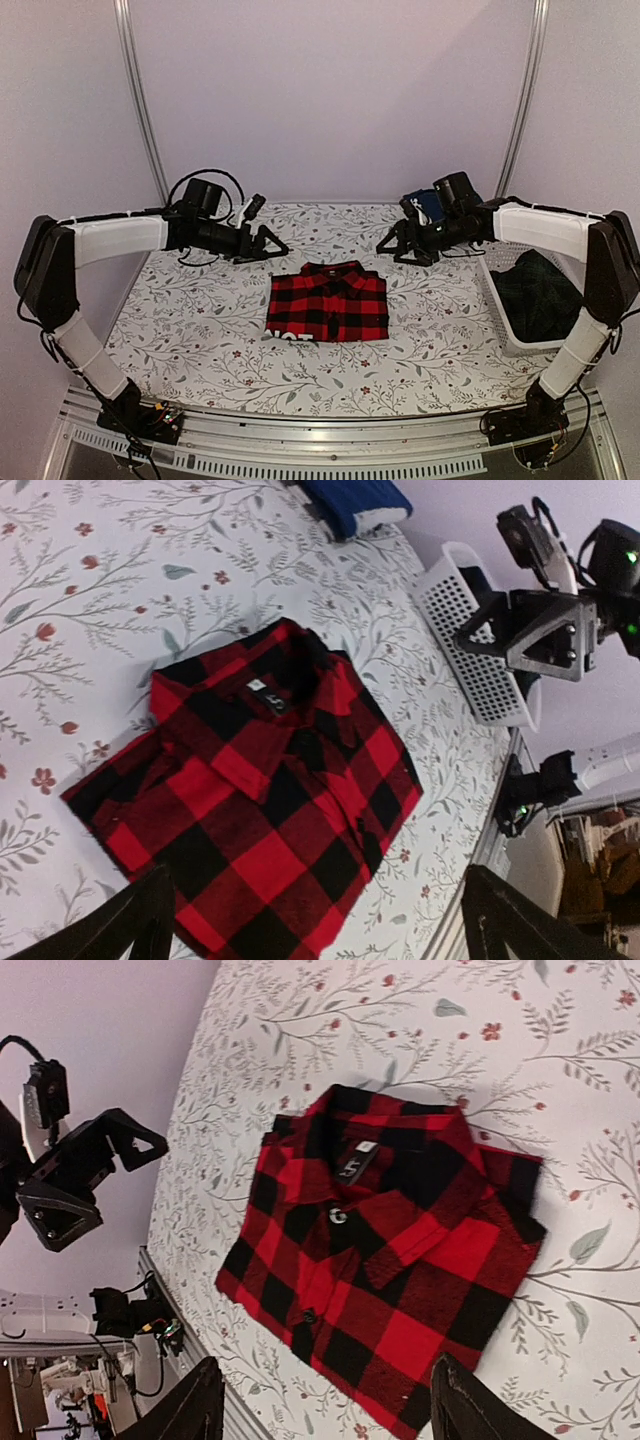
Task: Fold and stack the mixed laundry pile
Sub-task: Smooth out the square-folded shirt at the center of the board.
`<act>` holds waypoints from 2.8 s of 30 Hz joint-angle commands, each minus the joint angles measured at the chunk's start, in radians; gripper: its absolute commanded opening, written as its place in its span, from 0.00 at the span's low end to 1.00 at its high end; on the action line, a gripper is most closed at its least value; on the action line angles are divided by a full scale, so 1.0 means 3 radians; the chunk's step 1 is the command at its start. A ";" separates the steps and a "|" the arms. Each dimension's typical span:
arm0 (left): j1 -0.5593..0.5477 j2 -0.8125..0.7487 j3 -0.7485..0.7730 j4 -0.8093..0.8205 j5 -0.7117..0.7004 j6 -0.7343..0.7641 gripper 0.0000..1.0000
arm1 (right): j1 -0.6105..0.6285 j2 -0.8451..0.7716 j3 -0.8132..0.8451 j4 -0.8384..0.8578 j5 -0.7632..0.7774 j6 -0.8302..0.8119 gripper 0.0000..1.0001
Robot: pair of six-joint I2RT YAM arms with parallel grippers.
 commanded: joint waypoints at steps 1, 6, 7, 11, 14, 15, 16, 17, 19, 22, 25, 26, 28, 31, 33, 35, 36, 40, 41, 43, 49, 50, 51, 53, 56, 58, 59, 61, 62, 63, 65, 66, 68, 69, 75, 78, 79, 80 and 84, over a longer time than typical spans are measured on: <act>-0.0397 -0.0047 -0.0287 0.0311 0.0469 -0.0234 1.00 | 0.0359 -0.0056 -0.0265 0.0392 -0.0559 0.0257 0.69; -0.0524 0.0139 -0.0831 0.0912 0.0532 -0.0549 1.00 | 0.0675 0.0345 -0.0411 0.0872 -0.0813 0.0445 0.65; -0.0536 0.0168 -0.0933 0.1009 0.0536 -0.0569 1.00 | 0.0716 0.0416 -0.0467 0.1003 -0.0871 0.0520 0.64; -0.0587 0.0326 -0.1271 0.1135 0.0462 -0.0539 1.00 | 0.0811 0.0777 -0.0713 0.1359 -0.1037 0.0718 0.61; -0.0578 0.0428 -0.1479 0.1049 0.0120 -0.0464 1.00 | 0.0816 0.0935 -0.0954 0.1521 -0.1097 0.0790 0.60; -0.0570 0.0467 -0.1498 0.0968 -0.0018 -0.0430 1.00 | 0.0824 0.0965 -0.1002 0.1528 -0.1118 0.0790 0.59; -0.0565 0.0494 -0.1497 0.0918 -0.0101 -0.0409 1.00 | 0.0835 0.0980 -0.1038 0.1537 -0.1149 0.0786 0.58; -0.0561 0.0497 -0.1486 0.0908 -0.0135 -0.0403 1.00 | 0.0844 0.0970 -0.1051 0.1541 -0.1196 0.0777 0.57; -0.0553 0.0425 -0.1423 0.0857 -0.0138 -0.0367 1.00 | 0.0846 0.0808 -0.1023 0.1505 -0.1253 0.0724 0.56; -0.0499 -0.0016 -0.1386 0.0918 -0.0103 -0.0399 1.00 | 0.0768 0.0428 -0.0885 0.1349 -0.1221 0.0547 0.56; -0.0393 -0.0340 -0.1255 0.0830 -0.0228 -0.0467 1.00 | 0.0520 0.0102 -0.0785 0.1195 -0.1165 0.0507 0.56; -0.0342 -0.0360 -0.1199 0.0821 -0.0225 -0.0504 1.00 | 0.0442 0.0032 -0.0774 0.1168 -0.1129 0.0493 0.56; -0.0237 -0.0307 -0.1123 0.0706 -0.0170 -0.0578 0.95 | 0.0292 -0.0046 -0.0759 0.1067 -0.0988 0.0450 0.56; -0.0110 -0.0098 -0.1006 0.0708 -0.0006 -0.0684 0.77 | 0.0161 0.0006 -0.0733 0.0873 -0.0853 0.0366 0.53; -0.0096 0.0025 -0.0925 0.0668 -0.0019 -0.0682 0.71 | 0.0119 0.0042 -0.0753 0.0778 -0.0725 0.0314 0.53; -0.0091 0.0100 -0.0853 0.0631 -0.0034 -0.0661 0.69 | 0.0044 0.0039 -0.0826 0.0775 -0.0631 0.0340 0.53; -0.0089 0.0145 -0.0821 0.0604 -0.0044 -0.0657 0.68 | 0.0002 0.0037 -0.0873 0.0802 -0.0610 0.0367 0.53; -0.0086 0.0323 -0.0740 0.0636 0.0000 -0.0696 0.64 | -0.0122 0.0065 -0.1013 0.0962 -0.0642 0.0531 0.53; -0.0087 0.0365 -0.0725 0.0645 0.0004 -0.0712 0.64 | -0.0127 0.0097 -0.1016 0.0970 -0.0649 0.0553 0.54; -0.0087 0.0443 -0.0699 0.0667 0.0018 -0.0731 0.64 | -0.0128 0.0198 -0.1017 0.0981 -0.0686 0.0572 0.55; -0.0122 0.0680 -0.0564 0.0699 0.0106 -0.0751 0.64 | -0.0128 0.0468 -0.1008 0.1034 -0.0670 0.0620 0.57; -0.0128 0.0711 -0.0544 0.0709 0.0126 -0.0753 0.63 | -0.0124 0.0515 -0.1003 0.1061 -0.0676 0.0629 0.57; -0.0140 0.0733 -0.0526 0.0716 0.0131 -0.0756 0.63 | -0.0123 0.0551 -0.0997 0.1085 -0.0691 0.0635 0.57; -0.0169 0.0763 -0.0495 0.0732 0.0169 -0.0754 0.61 | -0.0119 0.0639 -0.0998 0.1178 -0.0746 0.0674 0.57; -0.0208 0.0796 -0.0448 0.0739 0.0226 -0.0748 0.58 | -0.0087 0.0745 -0.0987 0.1302 -0.0843 0.0748 0.56; -0.0224 0.0821 -0.0429 0.0728 0.0224 -0.0747 0.58 | -0.0052 0.0796 -0.0957 0.1387 -0.0874 0.0790 0.56; -0.0222 0.0845 -0.0420 0.0723 0.0224 -0.0757 0.58 | -0.0034 0.0835 -0.0943 0.1410 -0.0879 0.0801 0.56; -0.0223 0.0887 -0.0418 0.0737 0.0237 -0.0775 0.56 | -0.0009 0.0884 -0.0922 0.1448 -0.0893 0.0831 0.56; -0.0220 0.0897 -0.0414 0.0748 0.0267 -0.0775 0.51 | -0.0003 0.0901 -0.0920 0.1473 -0.0899 0.0842 0.56; -0.0221 0.0880 -0.0415 0.0756 0.0285 -0.0775 0.45 | 0.0002 0.0907 -0.0911 0.1490 -0.0918 0.0860 0.56; -0.0209 0.0808 -0.0436 0.0886 0.0331 -0.0776 0.31 | 0.0000 0.0898 -0.0900 0.1500 -0.0946 0.0871 0.56; -0.0192 0.0786 -0.0447 0.0919 0.0365 -0.0775 0.25 | 0.0000 0.0853 -0.0903 0.1502 -0.0955 0.0858 0.56; -0.0121 0.0790 -0.0484 0.0969 0.0465 -0.0793 0.11 | -0.0016 0.0757 -0.0929 0.1487 -0.0943 0.0829 0.57; -0.0080 0.0818 -0.0497 0.0972 0.0496 -0.0787 0.04 | -0.0037 0.0680 -0.0952 0.1482 -0.0942 0.0817 0.57; 0.0119 0.1297 -0.0586 0.1156 0.0788 -0.0833 0.00 | -0.0158 0.0339 -0.1149 0.1473 -0.0771 0.0816 0.57; 0.0148 0.1443 -0.0581 0.1212 0.0820 -0.0852 0.00 | -0.0159 0.0298 -0.1178 0.1182 -0.0482 0.0782 0.52; 0.0152 0.1479 -0.0573 0.1198 0.0820 -0.0838 0.00 | -0.0159 0.0297 -0.1202 0.1107 -0.0391 0.0784 0.49; 0.0156 0.1504 -0.0572 0.1198 0.0820 -0.0826 0.00 | -0.0159 0.0295 -0.1228 0.1022 -0.0249 0.0799 0.46; 0.0158 0.1593 -0.0535 0.1101 0.0828 -0.0747 0.00 | -0.0122 0.0307 -0.1318 0.0927 -0.0036 0.0851 0.30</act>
